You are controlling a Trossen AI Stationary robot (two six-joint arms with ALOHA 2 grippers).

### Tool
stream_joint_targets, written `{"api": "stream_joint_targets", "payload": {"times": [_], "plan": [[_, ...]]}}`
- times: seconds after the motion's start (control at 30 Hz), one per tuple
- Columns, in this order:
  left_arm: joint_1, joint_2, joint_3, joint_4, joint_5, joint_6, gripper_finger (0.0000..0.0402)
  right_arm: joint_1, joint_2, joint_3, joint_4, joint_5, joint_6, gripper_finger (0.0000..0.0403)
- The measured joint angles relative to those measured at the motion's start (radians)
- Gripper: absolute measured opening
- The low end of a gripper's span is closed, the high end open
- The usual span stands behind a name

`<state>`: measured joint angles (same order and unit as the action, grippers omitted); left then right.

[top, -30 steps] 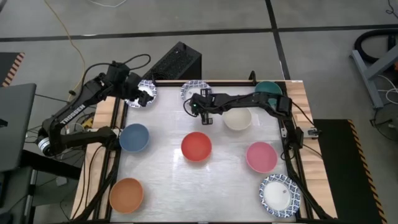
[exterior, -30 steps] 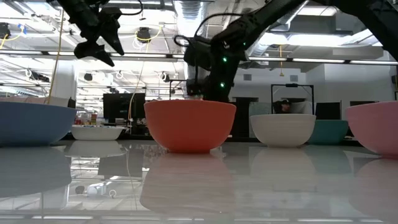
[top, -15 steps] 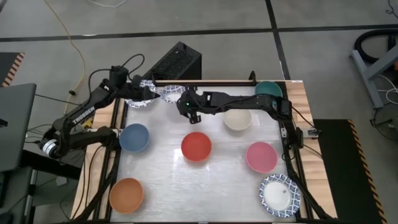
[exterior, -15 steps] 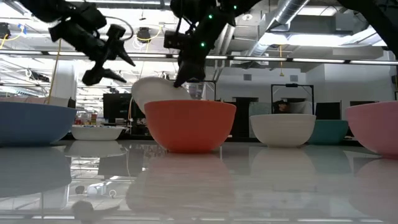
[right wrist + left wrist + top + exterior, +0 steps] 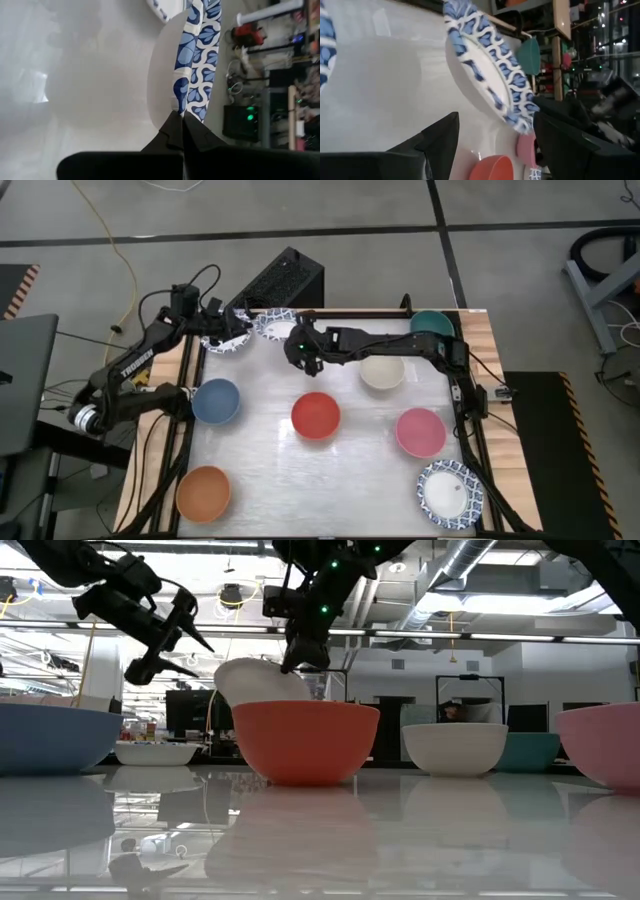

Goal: Nest bowls inside each other
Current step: Stack the top right white patterned bowl on top of the left white patterned bowl

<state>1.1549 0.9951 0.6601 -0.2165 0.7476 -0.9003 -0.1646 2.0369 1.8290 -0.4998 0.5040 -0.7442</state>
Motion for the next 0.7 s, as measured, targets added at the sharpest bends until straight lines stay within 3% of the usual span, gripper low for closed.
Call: {"api": "stream_joint_targets", "payload": {"times": [0.23, 0.47, 0.7], "plan": [[-0.001, 0.064, 0.000, 0.015, 0.013, -0.017, 0.0244, 0.025, 0.000, 0.000, 0.094, 0.026, -0.099, 0.0004], [-0.001, 0.066, 0.000, 0.189, 0.008, -0.092, 0.0244, 0.032, 0.000, 0.000, 0.086, 0.029, -0.096, 0.0004], [0.000, 0.094, 0.000, 0.189, 0.060, -0.100, 0.0244, 0.032, 0.000, 0.000, 0.086, 0.029, -0.100, 0.0004]]}}
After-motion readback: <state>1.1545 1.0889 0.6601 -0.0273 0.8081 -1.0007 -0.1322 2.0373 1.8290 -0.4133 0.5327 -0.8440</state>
